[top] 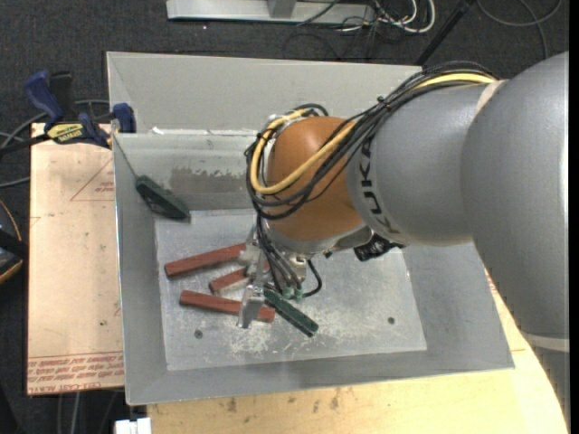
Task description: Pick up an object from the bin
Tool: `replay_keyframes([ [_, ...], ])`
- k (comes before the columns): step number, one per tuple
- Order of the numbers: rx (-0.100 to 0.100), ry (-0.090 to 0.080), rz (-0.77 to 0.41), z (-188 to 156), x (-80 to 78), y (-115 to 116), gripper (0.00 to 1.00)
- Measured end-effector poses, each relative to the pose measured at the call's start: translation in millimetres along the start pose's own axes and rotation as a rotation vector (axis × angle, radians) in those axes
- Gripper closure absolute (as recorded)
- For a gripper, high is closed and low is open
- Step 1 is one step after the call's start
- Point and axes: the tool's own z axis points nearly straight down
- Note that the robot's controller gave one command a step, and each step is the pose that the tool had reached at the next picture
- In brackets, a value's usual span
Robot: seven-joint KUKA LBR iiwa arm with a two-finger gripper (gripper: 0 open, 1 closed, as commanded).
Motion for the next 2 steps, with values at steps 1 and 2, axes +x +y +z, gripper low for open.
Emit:
replay_keyframes([
  [1,-0.002,-0.007,0.002,-14,-1.2,-6,0.0],
  [2,-0.009,-0.022,-0.015,52,2.7,-12,0.0],
])
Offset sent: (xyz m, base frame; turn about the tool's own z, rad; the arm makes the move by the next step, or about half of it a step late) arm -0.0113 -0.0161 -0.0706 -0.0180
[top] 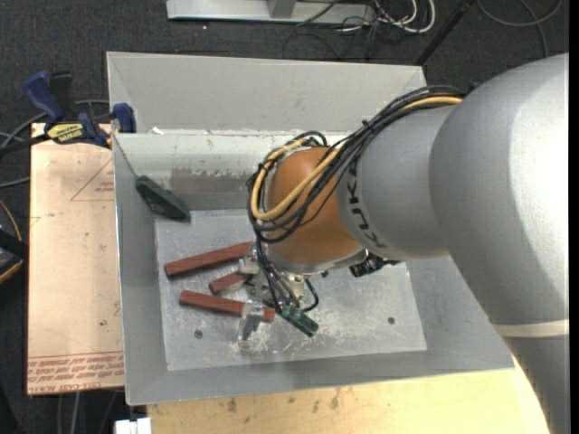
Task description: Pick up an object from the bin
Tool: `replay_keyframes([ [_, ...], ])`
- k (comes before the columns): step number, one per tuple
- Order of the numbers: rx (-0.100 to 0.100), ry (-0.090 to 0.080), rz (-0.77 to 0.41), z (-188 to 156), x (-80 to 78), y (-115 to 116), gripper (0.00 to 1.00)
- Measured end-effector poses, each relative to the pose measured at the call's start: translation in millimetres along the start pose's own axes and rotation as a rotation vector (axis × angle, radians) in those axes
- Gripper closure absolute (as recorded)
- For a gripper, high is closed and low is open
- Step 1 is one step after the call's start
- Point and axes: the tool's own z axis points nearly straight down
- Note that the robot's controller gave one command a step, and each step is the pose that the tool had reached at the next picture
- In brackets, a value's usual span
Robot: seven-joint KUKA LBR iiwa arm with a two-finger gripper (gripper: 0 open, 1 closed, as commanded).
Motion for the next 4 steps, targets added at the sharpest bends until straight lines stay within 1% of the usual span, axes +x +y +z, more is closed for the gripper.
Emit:
replay_keyframes([
  [1,0.002,0.002,0.003,3,-0.7,-1,1.0],
  [2,0.002,0.002,0.003,3,-0.7,-1,1.0],
  [3,0.005,0.01,0.003,0,0.8,-1,1.0],
  [4,0.008,0.018,0.003,-11,2.2,-2,1.0],
])
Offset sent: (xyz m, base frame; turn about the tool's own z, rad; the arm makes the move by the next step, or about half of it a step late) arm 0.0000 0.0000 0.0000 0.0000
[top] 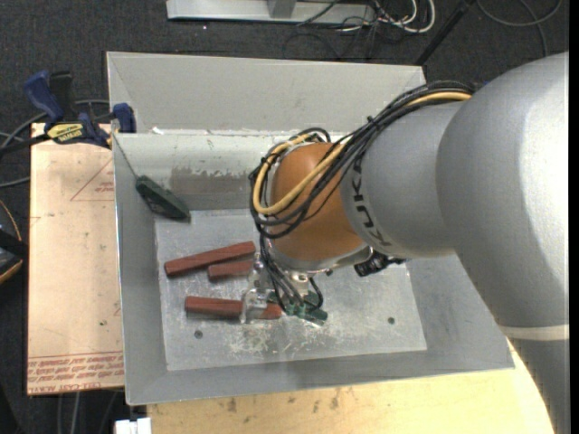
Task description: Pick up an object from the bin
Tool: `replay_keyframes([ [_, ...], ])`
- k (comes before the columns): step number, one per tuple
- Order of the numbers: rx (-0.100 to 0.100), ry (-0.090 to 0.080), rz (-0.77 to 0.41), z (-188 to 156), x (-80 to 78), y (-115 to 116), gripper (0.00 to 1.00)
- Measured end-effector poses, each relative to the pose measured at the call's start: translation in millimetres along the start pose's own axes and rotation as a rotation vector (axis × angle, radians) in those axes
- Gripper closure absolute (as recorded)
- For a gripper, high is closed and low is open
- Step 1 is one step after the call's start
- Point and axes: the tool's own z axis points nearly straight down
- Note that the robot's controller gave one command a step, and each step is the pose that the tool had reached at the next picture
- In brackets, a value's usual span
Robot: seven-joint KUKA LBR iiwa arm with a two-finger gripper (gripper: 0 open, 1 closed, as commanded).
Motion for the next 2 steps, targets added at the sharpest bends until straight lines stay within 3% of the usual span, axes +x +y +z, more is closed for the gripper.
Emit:
replay_keyframes([
  [2,-0.002,-0.004,0.0,-23,-1.3,1,1.0],
])
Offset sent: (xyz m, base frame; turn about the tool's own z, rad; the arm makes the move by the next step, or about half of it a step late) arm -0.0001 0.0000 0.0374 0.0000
